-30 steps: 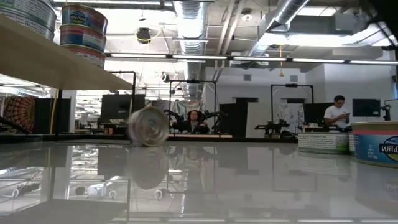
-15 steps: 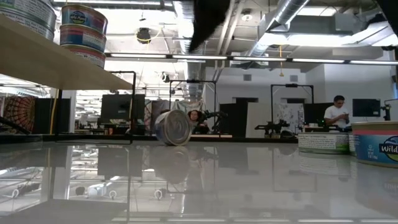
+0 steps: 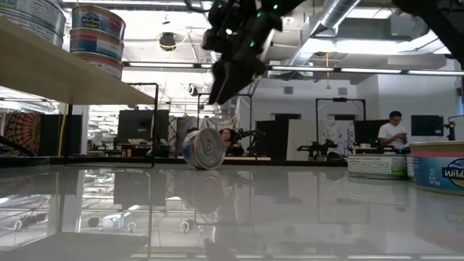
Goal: Stack canned seafood by type on shelf
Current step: Stack the blue tuna can on top of the blue tuna can on the shelf
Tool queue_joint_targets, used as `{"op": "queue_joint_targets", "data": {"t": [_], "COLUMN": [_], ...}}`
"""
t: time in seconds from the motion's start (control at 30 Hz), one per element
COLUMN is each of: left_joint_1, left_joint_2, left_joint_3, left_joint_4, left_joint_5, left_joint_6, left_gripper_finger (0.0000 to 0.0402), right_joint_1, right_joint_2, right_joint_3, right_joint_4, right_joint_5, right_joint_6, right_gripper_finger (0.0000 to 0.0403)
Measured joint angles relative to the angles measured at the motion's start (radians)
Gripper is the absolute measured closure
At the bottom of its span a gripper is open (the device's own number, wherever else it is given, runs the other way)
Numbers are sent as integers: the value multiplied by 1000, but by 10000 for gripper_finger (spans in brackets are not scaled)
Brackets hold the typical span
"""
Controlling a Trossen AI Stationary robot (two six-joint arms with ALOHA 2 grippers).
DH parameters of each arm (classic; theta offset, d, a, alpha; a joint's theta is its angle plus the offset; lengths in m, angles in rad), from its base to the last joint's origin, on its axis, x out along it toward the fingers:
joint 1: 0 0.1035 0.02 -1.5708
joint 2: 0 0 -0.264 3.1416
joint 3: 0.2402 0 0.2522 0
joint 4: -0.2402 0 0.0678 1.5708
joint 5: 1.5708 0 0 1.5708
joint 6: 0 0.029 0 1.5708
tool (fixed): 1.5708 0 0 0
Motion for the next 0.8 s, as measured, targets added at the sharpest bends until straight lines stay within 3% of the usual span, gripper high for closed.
{"op": "queue_joint_targets", "data": {"t": [0.13, 0.3, 0.63, 0.8], "left_joint_1": [0, 0, 0, 0], "left_joint_2": [-5, -4, -4, -4], "left_joint_3": [0, 0, 0, 0], "left_joint_4": [-4, -7, -10, -42], "left_joint_5": [-29, -53, -54, -53], "left_joint_6": [-4, -17, -20, -41], "left_gripper_finger": [88, 88, 88, 88], "right_joint_1": [-6, -37, -51, -52], "right_joint_2": [47, 87, 173, 172], "right_joint_3": [0, 0, 0, 0], "right_joint_4": [91, 117, 195, 198], "right_joint_5": [-5, -46, -121, -136], "right_joint_6": [-38, -46, -94, -49], "right_gripper_finger": [24, 15, 35, 79]}}
